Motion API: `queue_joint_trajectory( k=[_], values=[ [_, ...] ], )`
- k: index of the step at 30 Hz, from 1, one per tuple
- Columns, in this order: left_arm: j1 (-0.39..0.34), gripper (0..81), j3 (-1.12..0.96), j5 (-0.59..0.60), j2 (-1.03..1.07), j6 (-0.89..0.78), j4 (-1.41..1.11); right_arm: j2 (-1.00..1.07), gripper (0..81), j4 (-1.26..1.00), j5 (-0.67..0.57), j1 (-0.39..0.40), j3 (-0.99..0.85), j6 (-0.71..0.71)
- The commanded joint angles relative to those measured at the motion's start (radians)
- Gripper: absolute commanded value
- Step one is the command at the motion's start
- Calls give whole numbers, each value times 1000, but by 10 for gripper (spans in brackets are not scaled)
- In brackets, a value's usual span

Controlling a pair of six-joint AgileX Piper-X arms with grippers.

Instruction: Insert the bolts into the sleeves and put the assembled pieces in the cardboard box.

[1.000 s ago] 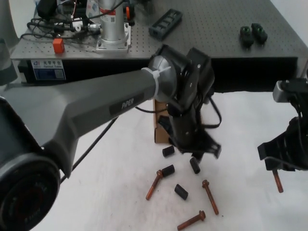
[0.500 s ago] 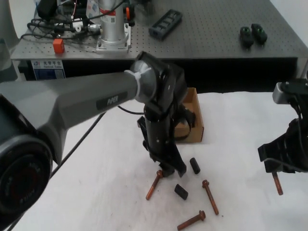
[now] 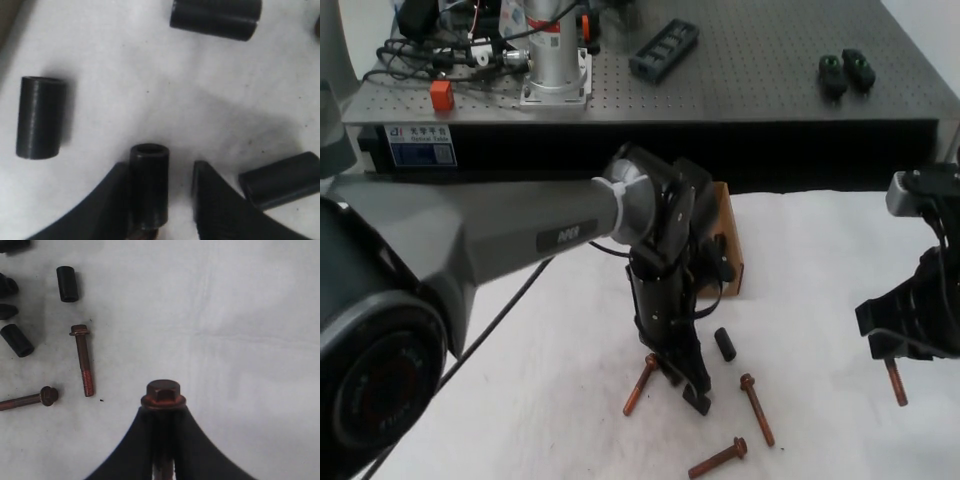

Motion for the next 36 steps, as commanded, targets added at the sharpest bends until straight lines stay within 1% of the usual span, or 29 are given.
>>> queue_joint_trajectory(
  k=[1, 3, 5, 7, 11, 13, 16, 19, 21, 23, 25, 27, 33, 36],
  values=[
    [0, 131, 4, -40, 28, 14, 9, -14, 5, 2, -12, -3, -5, -2],
    [0, 3, -4, -40, 28, 14, 3, -14, 5, 0, -12, -3, -5, -2],
    [0, 4, -15, -40, 19, 8, -4, -14, 5, -10, -20, -3, -5, -2],
    [0, 7, -24, -40, -5, -33, -22, -14, 5, -49, -57, -3, -5, 2],
    [8, 7, 12, -11, -141, -176, -121, -14, 5, -180, -230, -3, -5, 70],
    [15, 7, 88, 17, -238, -247, -197, -17, 5, -268, -310, 0, -3, 131],
    [17, 7, 294, 90, -418, -337, -395, -32, 5, -416, -411, 11, -3, 238],
    [17, 7, 533, 266, -601, -399, -661, -57, 5, -592, -477, 56, -3, 349],
    [17, 7, 681, 405, -696, -458, -866, -72, 5, -701, -479, 115, -3, 401],
    [17, 7, 795, 483, -764, -532, -1028, -90, 5, -797, -467, 179, -3, 433],
    [17, 7, 868, 531, -814, -588, -1141, -101, 5, -882, -460, 223, -3, 462],
    [17, 7, 915, 556, -853, -627, -1208, -110, 5, -927, -455, 257, -3, 483],
    [17, 7, 933, 568, -888, -671, -1250, -124, 5, -914, -441, 317, -3, 480],
    [17, 7, 933, 568, -888, -708, -1289, -140, 5, -925, -363, 346, 11, 468]
  ],
)
